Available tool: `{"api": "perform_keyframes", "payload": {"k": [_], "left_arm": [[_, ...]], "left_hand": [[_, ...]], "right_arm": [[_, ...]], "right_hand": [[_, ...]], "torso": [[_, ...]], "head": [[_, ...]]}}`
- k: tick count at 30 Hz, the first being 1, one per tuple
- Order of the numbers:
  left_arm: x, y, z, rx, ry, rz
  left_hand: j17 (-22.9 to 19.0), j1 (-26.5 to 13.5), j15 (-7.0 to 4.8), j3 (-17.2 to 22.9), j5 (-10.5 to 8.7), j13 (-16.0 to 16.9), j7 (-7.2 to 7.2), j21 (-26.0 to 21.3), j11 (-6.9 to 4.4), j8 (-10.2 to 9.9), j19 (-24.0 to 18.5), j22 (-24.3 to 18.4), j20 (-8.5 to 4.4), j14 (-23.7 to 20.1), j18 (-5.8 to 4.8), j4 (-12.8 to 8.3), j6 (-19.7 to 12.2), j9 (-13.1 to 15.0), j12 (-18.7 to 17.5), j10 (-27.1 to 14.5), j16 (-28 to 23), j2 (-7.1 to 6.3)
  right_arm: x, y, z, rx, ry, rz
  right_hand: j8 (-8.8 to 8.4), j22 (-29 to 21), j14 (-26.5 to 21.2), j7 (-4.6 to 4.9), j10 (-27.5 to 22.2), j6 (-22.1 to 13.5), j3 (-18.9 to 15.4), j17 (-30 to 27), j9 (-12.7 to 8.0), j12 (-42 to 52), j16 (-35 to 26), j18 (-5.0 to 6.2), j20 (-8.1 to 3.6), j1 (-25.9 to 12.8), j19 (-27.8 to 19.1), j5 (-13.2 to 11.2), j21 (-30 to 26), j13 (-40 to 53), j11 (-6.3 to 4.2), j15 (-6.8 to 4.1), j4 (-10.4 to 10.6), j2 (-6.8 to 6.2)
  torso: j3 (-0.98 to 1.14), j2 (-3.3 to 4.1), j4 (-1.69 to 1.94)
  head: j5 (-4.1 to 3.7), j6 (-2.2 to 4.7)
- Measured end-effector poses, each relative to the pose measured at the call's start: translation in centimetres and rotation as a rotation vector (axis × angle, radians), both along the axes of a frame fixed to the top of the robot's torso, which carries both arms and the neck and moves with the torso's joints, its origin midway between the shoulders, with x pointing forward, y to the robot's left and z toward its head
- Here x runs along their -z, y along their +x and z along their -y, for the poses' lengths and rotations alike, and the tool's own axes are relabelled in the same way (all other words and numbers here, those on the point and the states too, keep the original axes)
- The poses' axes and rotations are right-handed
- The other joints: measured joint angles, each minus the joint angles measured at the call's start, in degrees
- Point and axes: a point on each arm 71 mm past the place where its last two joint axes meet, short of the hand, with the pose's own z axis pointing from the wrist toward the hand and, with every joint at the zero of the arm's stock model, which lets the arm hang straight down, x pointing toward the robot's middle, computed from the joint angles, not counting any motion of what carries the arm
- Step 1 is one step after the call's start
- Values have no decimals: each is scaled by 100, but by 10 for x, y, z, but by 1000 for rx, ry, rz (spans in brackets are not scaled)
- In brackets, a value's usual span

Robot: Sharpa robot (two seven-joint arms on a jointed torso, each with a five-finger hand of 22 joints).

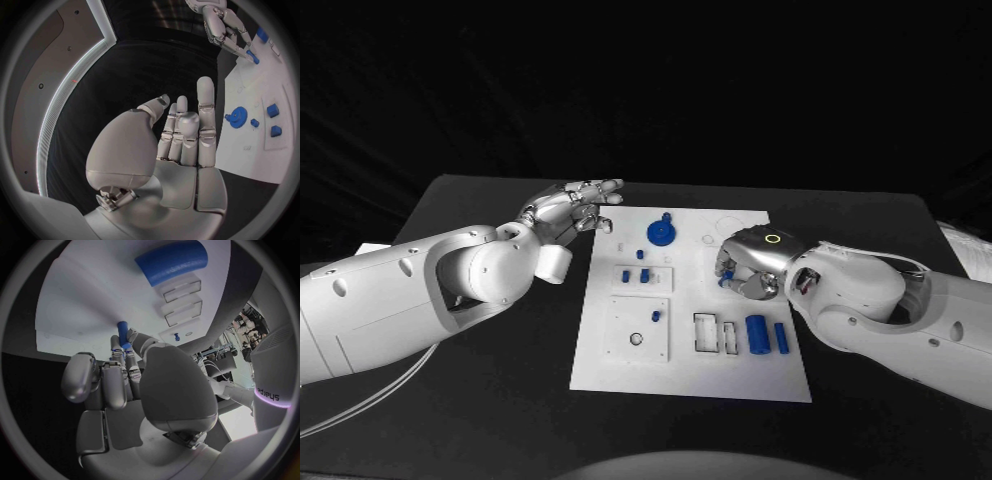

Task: Assemble the parts on the task board

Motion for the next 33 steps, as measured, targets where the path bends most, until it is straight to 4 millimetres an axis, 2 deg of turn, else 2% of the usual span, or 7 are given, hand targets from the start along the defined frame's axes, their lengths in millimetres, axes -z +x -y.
{"api": "perform_keyframes", "payload": {"k": [9, 20, 26, 31, 33], "left_arm": [[0, 0, 0, 0, 0, 0], [0, 0, 0, 1, 1, -1], [0, 0, 2, 3, 0, -1], [0, 0, 3, 6, -1, -1], [0, 0, 4, 7, -2, -1]], "left_hand": [[0, 0, 0, 0, 0, -1, 0, 0, 0, 0, 0, 0, 0, 0, 0, 0, 0, 0, 0, 0, 0, 0], [1, 0, 0, 0, 0, -1, 0, 0, 0, 0, 0, 0, 0, 0, 0, 0, 0, 0, 0, 0, 0, 0], [-9, 0, 0, 0, 0, 4, 20, 0, -21, 28, 0, 0, 0, 0, 0, 0, -21, 0, 0, -21, 0, 0], [-9, 0, 0, 0, 0, 4, 20, 0, -21, 27, 0, 0, 0, 0, 0, 0, -21, 0, 20, -21, 0, 0], [-9, 0, 0, 0, 0, 4, 20, 0, -21, 27, 0, 0, 0, 0, 0, 0, -21, 0, 20, -21, 0, 0]], "right_arm": [[-7, -4, -4, -16, 49, 23], [-29, -14, -10, -45, 109, 47], [-38, -27, -33, -106, 157, 38], [-40, -38, -61, -174, 201, 19], [-37, -42, -72, -199, 214, 6]], "right_hand": [[23, 65, -20, -17, 27, 33, 0, 54, 21, 20, 26, 0, -21, 0, 21, 24, 43, 30, 27, -20, -1, 0], [23, 65, -20, 3, 47, 54, -16, 54, 21, 19, 46, 0, -21, 51, 21, 26, 43, 36, 47, -19, -18, -8], [23, 65, 1, 3, 47, 54, -31, 53, 20, -4, 46, 0, -20, 51, 21, 25, 43, 51, 47, -39, -33, -8], [22, 56, 1, 3, 47, 54, -31, 53, 20, -25, 45, 0, -20, 51, 21, 24, 43, 52, 47, -38, -33, -8], [22, 55, 1, 3, 47, 54, -31, 53, 19, -26, 45, 0, -20, 51, 21, 24, 43, 52, 47, -38, -33, -8]], "torso": [[-2, -2, 3], [-9, -9, 0], [-10, -10, 1], [-11, -10, 8], [-12, -10, 10]], "head": [[-5, -12], [4, -13], [49, -12], [125, -47], [179, -64]]}}
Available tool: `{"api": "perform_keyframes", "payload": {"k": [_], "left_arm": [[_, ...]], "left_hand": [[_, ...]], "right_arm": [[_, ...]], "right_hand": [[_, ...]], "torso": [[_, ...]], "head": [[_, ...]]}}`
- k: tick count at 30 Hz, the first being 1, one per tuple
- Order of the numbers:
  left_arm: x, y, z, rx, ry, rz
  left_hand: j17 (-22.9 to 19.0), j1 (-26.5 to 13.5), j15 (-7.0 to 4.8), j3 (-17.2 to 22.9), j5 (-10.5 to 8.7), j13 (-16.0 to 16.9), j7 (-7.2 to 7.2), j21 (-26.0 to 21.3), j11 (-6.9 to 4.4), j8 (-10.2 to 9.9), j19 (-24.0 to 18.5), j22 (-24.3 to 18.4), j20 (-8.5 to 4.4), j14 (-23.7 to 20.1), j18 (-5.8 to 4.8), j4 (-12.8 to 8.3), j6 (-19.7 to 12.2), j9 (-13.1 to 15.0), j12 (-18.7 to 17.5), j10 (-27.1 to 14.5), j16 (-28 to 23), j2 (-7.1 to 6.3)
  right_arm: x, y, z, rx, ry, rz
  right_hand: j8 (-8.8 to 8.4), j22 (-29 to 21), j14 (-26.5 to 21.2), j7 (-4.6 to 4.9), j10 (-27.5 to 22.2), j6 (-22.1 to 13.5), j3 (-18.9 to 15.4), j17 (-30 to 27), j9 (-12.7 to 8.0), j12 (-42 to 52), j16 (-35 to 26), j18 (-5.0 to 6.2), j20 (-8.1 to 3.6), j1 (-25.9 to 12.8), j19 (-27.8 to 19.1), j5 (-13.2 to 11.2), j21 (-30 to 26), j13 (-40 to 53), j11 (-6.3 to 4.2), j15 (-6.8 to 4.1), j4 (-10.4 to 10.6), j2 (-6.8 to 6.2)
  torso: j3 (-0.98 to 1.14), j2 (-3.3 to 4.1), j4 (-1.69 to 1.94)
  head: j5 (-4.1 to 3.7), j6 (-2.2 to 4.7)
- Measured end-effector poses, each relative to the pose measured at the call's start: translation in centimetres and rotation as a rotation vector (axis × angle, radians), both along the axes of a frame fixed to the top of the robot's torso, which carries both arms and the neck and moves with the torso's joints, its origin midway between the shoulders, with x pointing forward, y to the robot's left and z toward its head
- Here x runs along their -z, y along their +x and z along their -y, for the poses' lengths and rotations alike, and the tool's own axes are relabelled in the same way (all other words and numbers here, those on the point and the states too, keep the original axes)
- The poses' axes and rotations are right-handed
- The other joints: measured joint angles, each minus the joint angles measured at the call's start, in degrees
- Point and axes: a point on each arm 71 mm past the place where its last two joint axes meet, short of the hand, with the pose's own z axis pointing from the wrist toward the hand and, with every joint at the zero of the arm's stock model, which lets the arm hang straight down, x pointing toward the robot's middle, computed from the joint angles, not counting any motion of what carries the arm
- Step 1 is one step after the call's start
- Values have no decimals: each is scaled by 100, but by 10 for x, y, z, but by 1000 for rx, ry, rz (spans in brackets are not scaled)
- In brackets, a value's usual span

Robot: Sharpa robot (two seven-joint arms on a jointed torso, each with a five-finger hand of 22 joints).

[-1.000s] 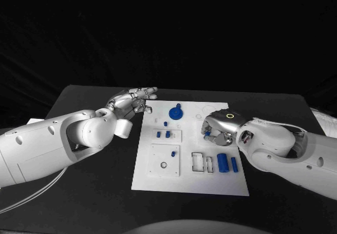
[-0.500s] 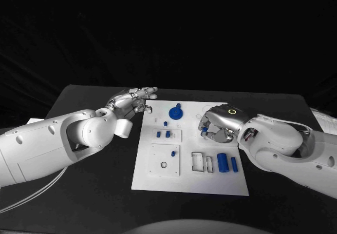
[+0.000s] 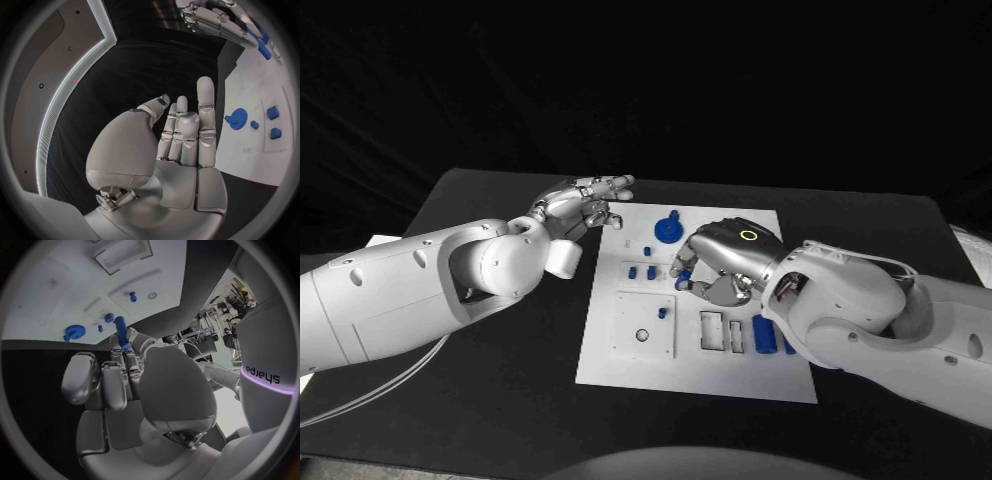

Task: Assemble the parts on the task board

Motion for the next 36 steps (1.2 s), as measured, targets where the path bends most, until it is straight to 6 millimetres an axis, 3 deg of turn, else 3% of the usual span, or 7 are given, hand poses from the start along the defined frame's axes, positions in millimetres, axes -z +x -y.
{"api": "perform_keyframes", "payload": {"k": [10, 17, 27, 36], "left_arm": [[0, 0, 3, 4, -1, 0], [0, 1, 5, 8, -3, -1], [1, 1, 5, 7, -2, -1], [1, 2, 4, 5, -1, -2]], "left_hand": [[0, 0, 0, 0, 0, 0, 0, 0, 0, 0, 0, 0, 0, 0, 0, 0, 0, 0, 0, 0, 0, 0], [1, 0, 0, 0, 0, -1, 0, 0, 21, -1, 0, 0, 0, 0, 0, 0, 0, 0, 0, -20, 0, 0], [1, 0, 0, 0, 0, -1, 0, 0, 21, -1, 0, 0, 0, 0, 0, 0, 0, 0, 0, -20, 0, 0], [1, 0, 0, 0, 0, -2, 0, 0, 21, -1, 0, 0, 0, 0, 0, 0, 0, 0, 0, -20, 0, 0]], "right_arm": [[29, -12, -35, -83, 24, -66], [45, -14, -45, -110, 22, -94], [63, -14, -47, -118, 6, -131], [64, -14, -47, -131, 3, -136]], "right_hand": [[0, -29, 1, 0, 0, 0, 0, -15, -1, -29, -1, 0, -21, 0, -22, -12, 0, -2, 0, 1, 0, 0], [0, -38, 9, 0, 0, 0, 9, -22, -1, -45, -1, 0, -21, 1, -22, -5, 0, -14, 0, 9, -9, 1], [0, -44, 10, 0, 0, 0, -1, -23, -2, -67, -1, 0, -21, 17, -22, 5, 0, -14, 0, 11, -31, 17], [-1, -44, 10, 0, 0, -1, -1, -28, -3, -89, -1, 0, -21, 17, -22, 4, 0, -7, -1, 11, -31, 17]], "torso": [[-1, 9, -3], [3, 13, -7], [12, 13, -14], [11, 13, -13]], "head": [[311, -105], [427, -173], [470, -199], [461, -193]]}}
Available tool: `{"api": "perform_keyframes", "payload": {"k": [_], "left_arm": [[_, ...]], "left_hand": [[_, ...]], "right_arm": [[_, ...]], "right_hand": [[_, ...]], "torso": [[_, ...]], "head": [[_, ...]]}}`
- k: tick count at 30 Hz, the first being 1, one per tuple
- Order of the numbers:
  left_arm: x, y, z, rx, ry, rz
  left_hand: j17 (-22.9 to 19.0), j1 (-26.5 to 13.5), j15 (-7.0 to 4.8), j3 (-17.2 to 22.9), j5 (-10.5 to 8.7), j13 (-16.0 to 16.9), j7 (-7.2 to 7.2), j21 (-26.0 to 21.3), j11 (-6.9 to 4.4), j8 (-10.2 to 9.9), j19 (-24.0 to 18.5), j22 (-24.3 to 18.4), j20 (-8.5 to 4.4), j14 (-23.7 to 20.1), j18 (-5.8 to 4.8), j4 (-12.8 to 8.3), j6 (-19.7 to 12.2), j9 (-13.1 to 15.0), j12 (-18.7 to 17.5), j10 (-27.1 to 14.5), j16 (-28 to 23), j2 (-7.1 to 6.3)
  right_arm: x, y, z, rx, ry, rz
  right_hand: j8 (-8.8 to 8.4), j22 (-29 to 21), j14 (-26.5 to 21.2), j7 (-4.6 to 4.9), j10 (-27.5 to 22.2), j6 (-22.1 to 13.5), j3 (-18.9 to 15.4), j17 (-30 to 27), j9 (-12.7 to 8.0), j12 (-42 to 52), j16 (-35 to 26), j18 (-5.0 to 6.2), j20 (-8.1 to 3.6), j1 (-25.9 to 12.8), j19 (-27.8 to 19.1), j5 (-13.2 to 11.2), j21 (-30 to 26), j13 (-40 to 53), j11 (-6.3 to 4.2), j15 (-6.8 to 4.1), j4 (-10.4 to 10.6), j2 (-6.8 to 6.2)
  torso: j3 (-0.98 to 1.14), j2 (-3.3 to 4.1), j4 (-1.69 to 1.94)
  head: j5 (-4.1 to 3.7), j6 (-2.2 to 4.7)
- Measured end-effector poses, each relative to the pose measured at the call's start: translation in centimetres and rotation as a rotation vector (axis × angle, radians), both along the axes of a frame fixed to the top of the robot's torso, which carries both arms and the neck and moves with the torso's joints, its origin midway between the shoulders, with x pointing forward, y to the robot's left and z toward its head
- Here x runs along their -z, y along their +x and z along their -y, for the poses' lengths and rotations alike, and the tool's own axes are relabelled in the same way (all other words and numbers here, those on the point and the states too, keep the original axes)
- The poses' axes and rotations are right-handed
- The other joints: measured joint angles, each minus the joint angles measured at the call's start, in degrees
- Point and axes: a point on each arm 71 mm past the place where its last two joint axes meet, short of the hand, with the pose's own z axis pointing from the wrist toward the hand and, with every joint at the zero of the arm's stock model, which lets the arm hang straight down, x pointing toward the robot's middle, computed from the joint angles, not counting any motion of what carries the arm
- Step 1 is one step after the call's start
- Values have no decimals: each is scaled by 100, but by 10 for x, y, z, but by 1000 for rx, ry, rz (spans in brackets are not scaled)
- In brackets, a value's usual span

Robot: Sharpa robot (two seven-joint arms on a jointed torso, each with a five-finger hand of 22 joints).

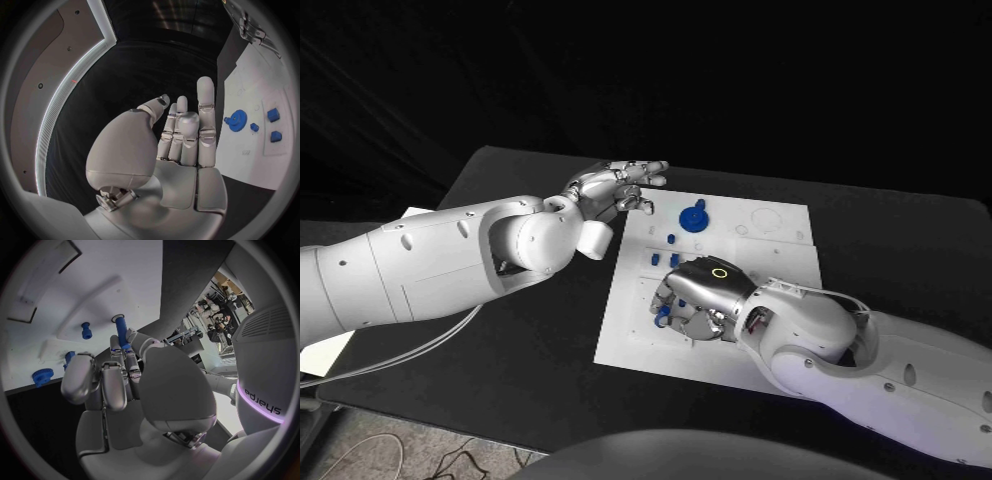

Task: Assemble the parts on the task board

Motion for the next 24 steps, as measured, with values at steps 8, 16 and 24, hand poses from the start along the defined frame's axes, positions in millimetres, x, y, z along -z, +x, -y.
{"api": "perform_keyframes", "payload": {"k": [8, 16, 24], "left_arm": [[0, 0, 0, 0, 0, 0], [0, 0, -1, -1, 1, 0], [0, 0, -1, -1, 1, -1]], "left_hand": [[-6, 0, 0, 0, 0, 6, 0, 0, 0, 0, 0, 0, 0, 0, 0, 0, 0, 0, 23, 0, 0, 0], [-6, 0, 0, 0, 0, 5, 0, 0, 0, 0, 0, 0, 0, 0, 0, 0, 0, 0, 23, 0, 0, 0], [-6, 0, 0, 0, 0, 5, 0, 0, 0, -1, 0, 0, 0, 0, 0, 0, 0, 0, 23, 0, 0, 0]], "right_arm": [[0, 0, 1, -2, -5, -2], [1, 0, 2, -2, -13, 1], [1, -1, 3, -5, -21, 7]], "right_hand": [[0, 0, 1, 0, 0, 0, 0, 0, -1, -21, 0, 0, 0, 0, 0, -2, 0, 0, 0, 1, 0, 0], [0, 0, 2, 0, 0, 0, 0, 0, -2, -31, 0, 0, 0, 0, 0, -4, 0, -1, 0, 2, -1, 0], [-1, 0, 6, -1, 0, -1, 9, 8, 2, -57, 0, 0, 0, 21, 0, -22, 0, -3, 0, 7, -9, 21]], "torso": [[-2, -1, 0], [-5, -2, 4], [-5, -3, 2]], "head": [[4, -12], [-7, -31], [-4, -28]]}}
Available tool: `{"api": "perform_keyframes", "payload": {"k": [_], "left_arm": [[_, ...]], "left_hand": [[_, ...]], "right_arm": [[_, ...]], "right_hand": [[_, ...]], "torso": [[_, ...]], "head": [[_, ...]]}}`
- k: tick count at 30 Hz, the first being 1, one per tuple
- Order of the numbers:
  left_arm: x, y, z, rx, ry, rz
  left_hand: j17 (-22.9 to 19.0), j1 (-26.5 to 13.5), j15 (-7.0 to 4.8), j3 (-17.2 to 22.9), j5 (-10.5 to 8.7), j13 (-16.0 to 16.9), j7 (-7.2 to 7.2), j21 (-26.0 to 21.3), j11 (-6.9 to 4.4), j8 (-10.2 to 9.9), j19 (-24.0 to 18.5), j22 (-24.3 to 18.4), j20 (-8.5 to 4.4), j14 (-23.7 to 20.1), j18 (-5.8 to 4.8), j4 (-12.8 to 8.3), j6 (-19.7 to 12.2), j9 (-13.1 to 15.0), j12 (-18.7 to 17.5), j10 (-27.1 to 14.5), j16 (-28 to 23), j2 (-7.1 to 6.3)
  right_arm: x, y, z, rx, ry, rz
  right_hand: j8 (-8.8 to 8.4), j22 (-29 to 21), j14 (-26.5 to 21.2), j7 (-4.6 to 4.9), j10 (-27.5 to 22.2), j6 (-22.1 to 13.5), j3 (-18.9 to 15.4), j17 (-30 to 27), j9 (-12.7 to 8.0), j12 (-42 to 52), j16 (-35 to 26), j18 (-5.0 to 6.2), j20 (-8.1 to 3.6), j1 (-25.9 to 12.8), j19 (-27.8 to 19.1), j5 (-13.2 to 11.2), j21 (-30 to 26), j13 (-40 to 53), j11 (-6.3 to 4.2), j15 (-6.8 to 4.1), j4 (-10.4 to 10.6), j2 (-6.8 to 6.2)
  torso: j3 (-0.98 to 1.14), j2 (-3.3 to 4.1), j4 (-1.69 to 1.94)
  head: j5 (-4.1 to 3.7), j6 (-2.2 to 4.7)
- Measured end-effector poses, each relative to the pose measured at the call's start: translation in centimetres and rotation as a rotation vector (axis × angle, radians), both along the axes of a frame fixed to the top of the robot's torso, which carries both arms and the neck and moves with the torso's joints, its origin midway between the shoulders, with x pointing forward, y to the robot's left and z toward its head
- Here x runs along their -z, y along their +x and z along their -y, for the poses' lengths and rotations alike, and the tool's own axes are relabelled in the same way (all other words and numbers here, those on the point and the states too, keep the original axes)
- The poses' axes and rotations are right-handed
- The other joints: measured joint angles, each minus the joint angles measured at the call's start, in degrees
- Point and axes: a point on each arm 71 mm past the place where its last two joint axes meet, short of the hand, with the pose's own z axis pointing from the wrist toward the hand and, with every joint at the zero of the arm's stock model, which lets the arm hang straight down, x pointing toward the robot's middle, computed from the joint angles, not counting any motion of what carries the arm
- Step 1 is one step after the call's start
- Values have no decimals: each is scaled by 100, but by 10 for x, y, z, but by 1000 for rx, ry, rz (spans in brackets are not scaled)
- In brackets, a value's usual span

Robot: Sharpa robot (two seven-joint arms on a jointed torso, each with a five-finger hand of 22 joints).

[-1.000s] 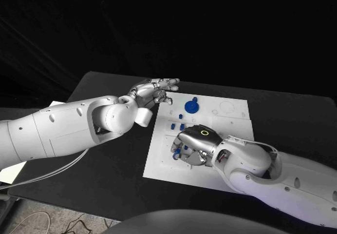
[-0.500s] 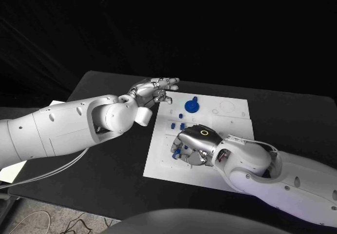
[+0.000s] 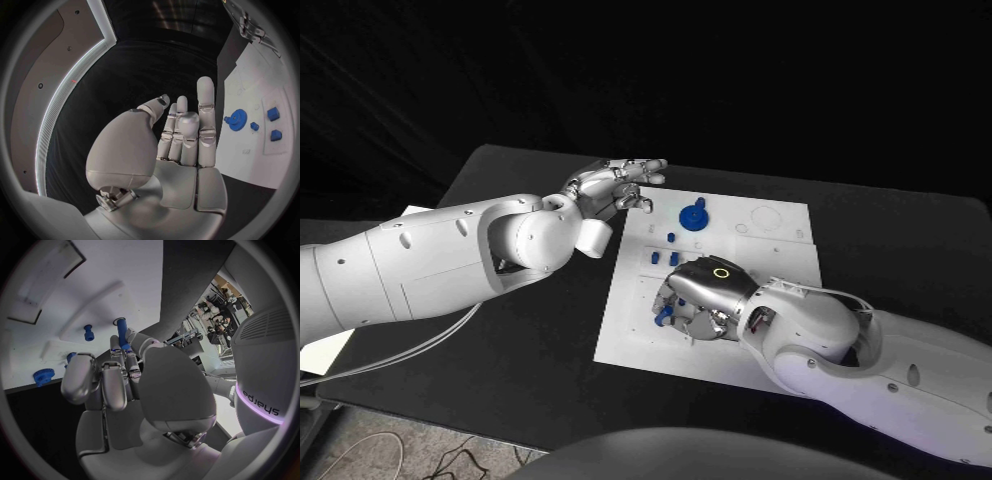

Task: Assemble the parts on the task board

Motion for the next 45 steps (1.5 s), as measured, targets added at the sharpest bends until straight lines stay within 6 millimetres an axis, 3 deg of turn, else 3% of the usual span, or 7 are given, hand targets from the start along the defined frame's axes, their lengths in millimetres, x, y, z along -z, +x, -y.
{"api": "perform_keyframes", "payload": {"k": [20, 33, 36, 38, 41, 43, 45], "left_arm": [[0, 0, 0, 1, 0, -1], [0, 0, 0, 2, 0, -1], [0, 0, 0, 3, 0, -2], [0, -1, 0, 4, 0, -2], [0, -1, 0, 5, 0, -3], [0, -1, 1, 5, 0, -4], [0, -1, 1, 6, 1, -4]], "left_hand": [[1, 0, 0, 0, 0, -1, 0, 0, 0, 0, 0, 0, 0, 0, 0, 0, 0, 0, 0, 0, 0, 0], [1, 0, 0, 0, 0, -1, 0, 0, 0, -1, 0, 0, 0, 0, 0, 0, 0, 0, 0, 0, 0, 0], [1, 0, 0, 0, 0, -2, 0, 0, 0, -1, 0, 0, 0, 0, 0, 0, 0, 0, 0, 0, 0, 0], [1, 0, 0, 0, 0, -2, 0, 0, 0, -1, 0, 0, 0, 0, 0, 0, 0, 0, 0, 0, 0, 0], [2, 0, 0, 0, 0, -2, 0, 0, 0, -2, 0, 0, 0, 0, 0, 0, 0, 0, 0, 0, 0, 0], [2, 0, 0, 0, 0, -2, 0, 0, 0, -2, 0, 0, 0, 0, 0, 0, 0, 0, 0, 0, 0, 0], [2, 0, 0, 0, 0, -2, 0, 0, 0, 8, 0, -1, 0, 0, 0, 0, 0, 0, 0, 0, 0, 0]], "right_arm": [[1, -1, 2, 8, -29, 12], [1, -2, -7, 0, -62, 22], [2, -1, -8, -1, -64, 27], [2, -1, -8, 1, -63, 30], [3, 0, -7, 7, -60, 33], [3, 1, -7, 9, -57, 34], [4, 1, -6, 12, -54, 35]], "right_hand": [[-10, 12, -18, 0, 0, -1, 6, 8, 2, 20, 0, 0, 0, 0, 0, 22, 0, 9, 0, -18, -8, 0], [-21, -15, -18, -1, 0, -2, 58, -19, 3, 17, 0, 0, 0, 0, 0, 18, 0, 10, 0, -17, -67, 0], [-131, -69, -20, 75, -17, -127, 41, -65, -2, -86, -10, 0, 13, -3, -13, 18, -43, 10, -17, -15, -88, 0], [-212, -123, -35, 127, -64, -303, 69, -104, -53, -190, -54, 1, 54, -95, -54, 18, -90, -23, -64, 30, -116, -22], [-244, -405, -28, 151, -73, -668, -24, -290, -141, -309, -189, 0, 113, -351, -161, 24, -285, -89, -228, 76, -23, -193], [-244, -595, -29, 177, -230, -731, -97, -435, -146, -328, -293, 0, 146, -471, -229, 45, -417, -123, -182, 116, 39, -258], [-244, -843, -29, 164, -432, -779, -215, -630, -146, -328, -435, 99, 156, -539, -322, 45, -594, -137, -146, 116, 62, -326]], "torso": [[1, -1, -2], [-7, -2, 2], [-8, -3, 5], [-9, -4, 6], [-9, -5, 5], [-8, -5, 4], [-7, -5, 1]], "head": [[-23, 3], [-54, 13], [-73, 26], [-78, 33], [-74, 34], [-70, 35], [-69, 35]]}}
